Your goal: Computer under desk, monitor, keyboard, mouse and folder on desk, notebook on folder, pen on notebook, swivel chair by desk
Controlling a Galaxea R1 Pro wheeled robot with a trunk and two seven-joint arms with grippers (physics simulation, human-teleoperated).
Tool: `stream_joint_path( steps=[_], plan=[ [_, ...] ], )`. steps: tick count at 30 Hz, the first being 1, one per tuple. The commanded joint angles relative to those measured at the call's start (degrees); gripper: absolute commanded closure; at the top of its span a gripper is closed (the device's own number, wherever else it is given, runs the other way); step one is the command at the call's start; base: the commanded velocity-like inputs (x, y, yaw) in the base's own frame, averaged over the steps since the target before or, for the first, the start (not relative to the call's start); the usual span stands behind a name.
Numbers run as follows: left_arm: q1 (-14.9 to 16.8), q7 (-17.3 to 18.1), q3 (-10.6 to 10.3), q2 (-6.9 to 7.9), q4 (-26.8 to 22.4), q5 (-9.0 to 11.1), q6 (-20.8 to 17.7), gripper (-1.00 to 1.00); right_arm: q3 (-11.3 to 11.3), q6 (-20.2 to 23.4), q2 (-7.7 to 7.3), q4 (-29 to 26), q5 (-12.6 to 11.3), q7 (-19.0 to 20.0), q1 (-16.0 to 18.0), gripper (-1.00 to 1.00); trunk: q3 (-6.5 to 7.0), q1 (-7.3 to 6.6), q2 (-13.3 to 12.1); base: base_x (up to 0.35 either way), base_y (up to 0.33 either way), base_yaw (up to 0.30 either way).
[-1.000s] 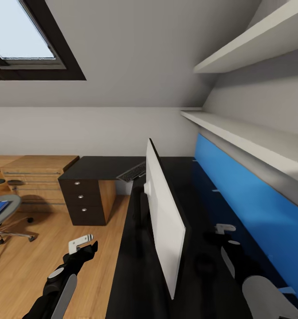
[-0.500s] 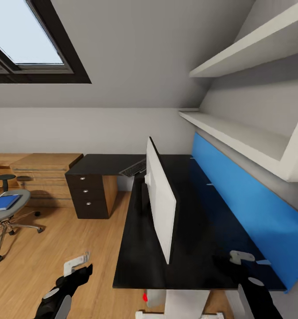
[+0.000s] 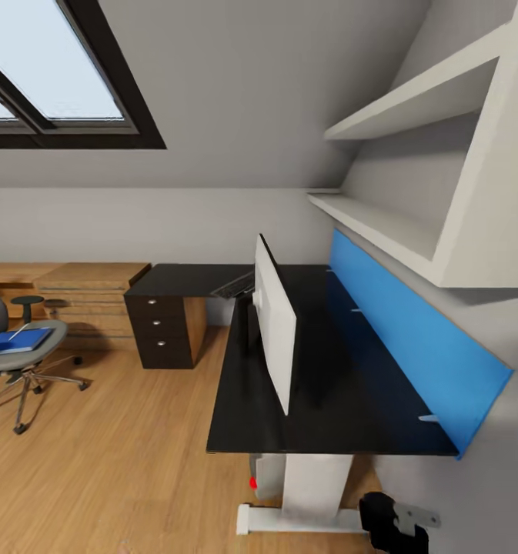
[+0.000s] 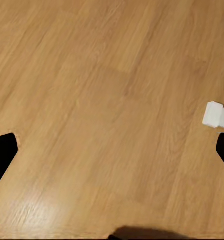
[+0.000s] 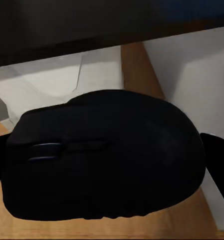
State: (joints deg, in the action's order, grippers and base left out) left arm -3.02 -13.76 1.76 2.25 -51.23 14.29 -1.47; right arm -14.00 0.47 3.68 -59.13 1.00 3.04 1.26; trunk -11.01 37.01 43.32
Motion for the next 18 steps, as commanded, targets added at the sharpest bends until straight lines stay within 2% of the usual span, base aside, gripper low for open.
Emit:
stream_joint_path(
  steps=[1,4,6,9,11,13,16,18],
  plan=[
    [-0.02,-0.21,-0.13,-0.01,0.63,0.36,0.24,-1.0,-0.14,-0.95,0.11,0.88,0.15,0.33,0.02,1.0,0.12,-0.25,-0.35,-0.339,0.0,0.0],
    [-0.04,-0.26,-0.28,-0.13,3.43,0.02,1.18,-1.0,0.33,-5.88,0.22,4.85,0.6,0.35,-0.01,1.0,0.47,-0.69,-1.15,-0.262,0.0,0.0],
    [-0.05,-0.32,-0.33,-0.19,4.53,-0.09,1.46,-1.0,0.94,-11.68,0.31,7.94,0.9,0.33,-0.03,1.0,0.47,-0.69,-1.15,-0.102,0.0,0.0],
    [-0.05,-0.4,-0.35,-0.28,4.99,-0.1,1.53,-1.0,3.12,-16.67,0.44,12.57,1.09,0.23,-0.03,1.0,0.47,-0.69,-1.15,-0.03,0.0,0.023],
    [-0.05,-0.31,-0.35,-0.34,5.75,-0.07,1.59,-1.0,6.1,-19.74,0.7,16.13,1.16,-0.57,-0.03,1.0,0.47,-0.69,-1.15,-0.009,0.0,0.173],
    [-0.05,-0.27,-0.36,-0.33,6.48,-0.06,1.68,-1.0,7.35,-22.2,0.93,17.97,1.18,-1.64,-0.03,1.0,0.47,-0.69,-1.15,-0.004,0.0,0.232],
    [-0.05,-0.17,-0.36,-0.32,8.19,-0.11,1.87,-1.0,8.49,-26.98,1.89,21.1,1.19,-4.25,-0.02,1.0,0.47,-0.69,-1.15,-0.001,0.0,0.263],
    [-0.05,-0.15,-0.36,-0.31,8.65,-0.13,1.96,-1.0,8.7,-28.24,2.22,21.95,1.19,-5.13,-0.01,1.0,0.47,-0.69,-1.15,0.0,0.0,0.274]
  ],
)
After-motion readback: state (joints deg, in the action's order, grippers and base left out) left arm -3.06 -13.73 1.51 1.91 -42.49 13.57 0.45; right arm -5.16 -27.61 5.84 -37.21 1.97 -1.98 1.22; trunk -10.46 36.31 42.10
